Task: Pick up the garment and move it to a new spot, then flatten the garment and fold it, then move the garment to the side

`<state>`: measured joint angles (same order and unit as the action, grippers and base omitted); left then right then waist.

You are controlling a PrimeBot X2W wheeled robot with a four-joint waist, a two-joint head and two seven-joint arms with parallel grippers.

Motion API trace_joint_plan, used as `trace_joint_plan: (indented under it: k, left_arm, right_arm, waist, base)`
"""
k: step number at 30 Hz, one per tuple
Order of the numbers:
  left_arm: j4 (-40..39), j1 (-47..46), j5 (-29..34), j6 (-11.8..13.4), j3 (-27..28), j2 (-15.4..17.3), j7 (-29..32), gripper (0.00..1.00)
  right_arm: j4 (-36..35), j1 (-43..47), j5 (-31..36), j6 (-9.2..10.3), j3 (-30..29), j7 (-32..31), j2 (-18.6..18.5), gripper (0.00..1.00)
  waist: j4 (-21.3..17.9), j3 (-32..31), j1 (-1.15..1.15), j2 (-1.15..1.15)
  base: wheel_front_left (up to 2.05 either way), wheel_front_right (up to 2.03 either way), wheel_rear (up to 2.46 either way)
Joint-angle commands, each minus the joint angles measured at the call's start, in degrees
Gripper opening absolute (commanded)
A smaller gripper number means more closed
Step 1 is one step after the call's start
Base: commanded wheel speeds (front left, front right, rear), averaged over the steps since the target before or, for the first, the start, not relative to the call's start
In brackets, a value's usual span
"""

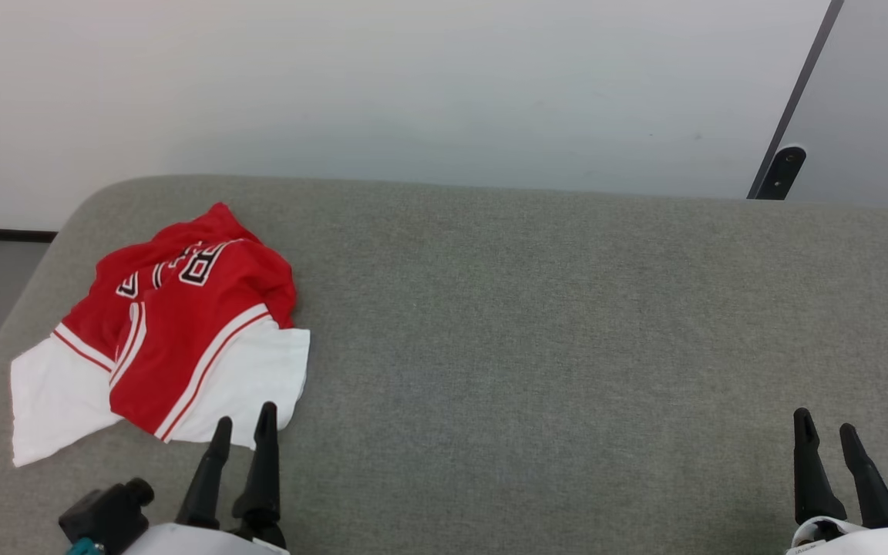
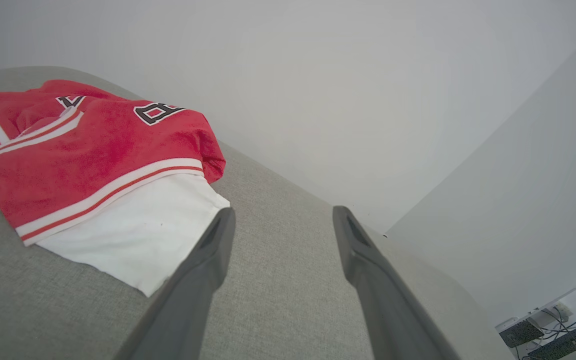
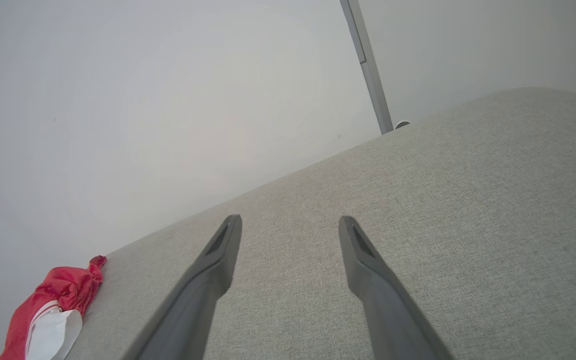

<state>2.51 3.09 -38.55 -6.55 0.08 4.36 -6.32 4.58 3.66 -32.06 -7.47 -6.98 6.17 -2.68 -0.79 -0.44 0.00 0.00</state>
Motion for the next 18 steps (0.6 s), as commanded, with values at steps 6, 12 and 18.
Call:
trace_joint_plan:
  k: [6,12,18]
  left_arm:
    - [-2.19,0.46,5.83,-0.47,-0.79,0.19,-1.39,1.0]
    - [-3.36,0.83,10.16,-0.55,-1.65,0.36,-2.36,1.0]
    - [-4.41,1.27,13.89,-0.53,-2.24,0.52,-3.2,1.0]
  right_arm:
    - [-1.99,0.43,5.67,-0.04,-0.23,1.57,-0.22,1.0]
    - [-2.99,1.02,9.74,-0.04,-0.27,2.5,-0.23,1.0]
    - [-3.85,1.49,13.56,-0.04,-0.45,3.38,-0.24,1.0]
  waist:
    - [-0.17,0.13,0.0,0.0]
    - [-0.37,0.22,0.0,0.0]
    - [-0.43,0.3,0.0,0.0]
  base:
    - [0.0,0.0,0.0]
    - [0.0,0.0,0.0]
    - [0.0,0.0,0.0]
